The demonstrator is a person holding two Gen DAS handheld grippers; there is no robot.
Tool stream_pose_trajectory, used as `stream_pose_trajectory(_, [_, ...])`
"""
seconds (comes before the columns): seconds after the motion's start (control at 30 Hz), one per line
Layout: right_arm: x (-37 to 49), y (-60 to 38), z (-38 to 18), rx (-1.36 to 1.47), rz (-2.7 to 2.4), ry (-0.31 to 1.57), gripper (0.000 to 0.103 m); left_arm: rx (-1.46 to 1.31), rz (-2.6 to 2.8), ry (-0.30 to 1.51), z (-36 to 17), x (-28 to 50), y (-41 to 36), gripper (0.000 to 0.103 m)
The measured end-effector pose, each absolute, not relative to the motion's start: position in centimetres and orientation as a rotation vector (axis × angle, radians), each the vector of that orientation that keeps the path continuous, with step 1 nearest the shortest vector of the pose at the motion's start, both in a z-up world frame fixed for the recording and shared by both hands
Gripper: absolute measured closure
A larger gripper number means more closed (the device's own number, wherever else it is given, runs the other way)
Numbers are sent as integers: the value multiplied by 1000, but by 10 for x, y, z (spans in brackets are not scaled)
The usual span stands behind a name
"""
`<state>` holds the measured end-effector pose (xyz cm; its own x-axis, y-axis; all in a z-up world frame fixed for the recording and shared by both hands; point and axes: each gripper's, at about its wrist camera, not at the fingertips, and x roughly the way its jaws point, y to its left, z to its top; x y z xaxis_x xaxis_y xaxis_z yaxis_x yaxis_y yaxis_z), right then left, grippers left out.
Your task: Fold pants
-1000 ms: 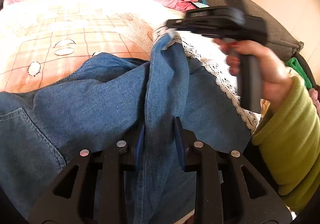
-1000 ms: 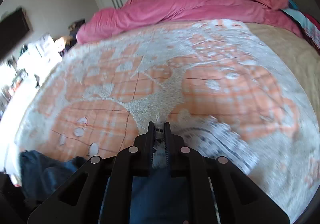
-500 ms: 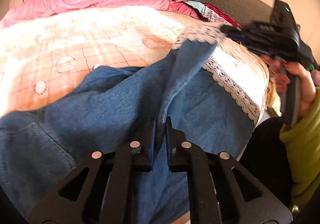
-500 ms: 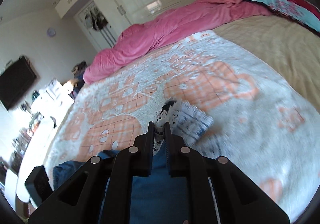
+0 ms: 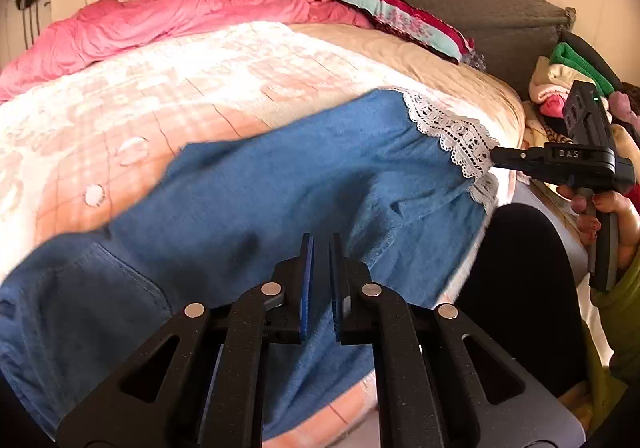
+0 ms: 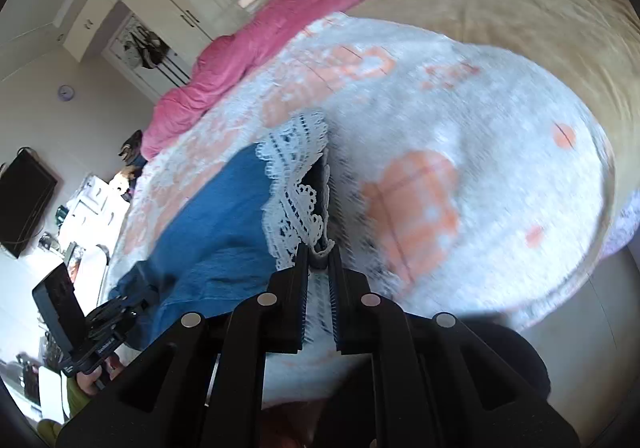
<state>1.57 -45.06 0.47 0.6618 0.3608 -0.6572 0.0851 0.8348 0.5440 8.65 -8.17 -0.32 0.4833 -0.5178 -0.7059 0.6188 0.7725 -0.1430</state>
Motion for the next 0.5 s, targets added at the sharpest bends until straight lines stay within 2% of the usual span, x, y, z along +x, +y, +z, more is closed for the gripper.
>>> stream_pose_trajectory(0.07, [14,-453,3,584,176,849,93,155,-707,818,-7,82,-85,94])
stream_pose_trajectory(0.13, [13,-452,3,581,192,842,91,179,-717,816,-9,78,-88,80])
stream_pose_trajectory(0.23, [14,-451,3,560,192,839,91,222,-731,796,-7,72,-91,66])
stream_pose_trajectory(0.33, [16,-451,-1,562,193,846,85,253,-770,795,-7,67,-94,60])
stream_pose_trajectory(0.5, [21,-453,-6,560,186,854,81,303,-751,803,-17,66,-104,60])
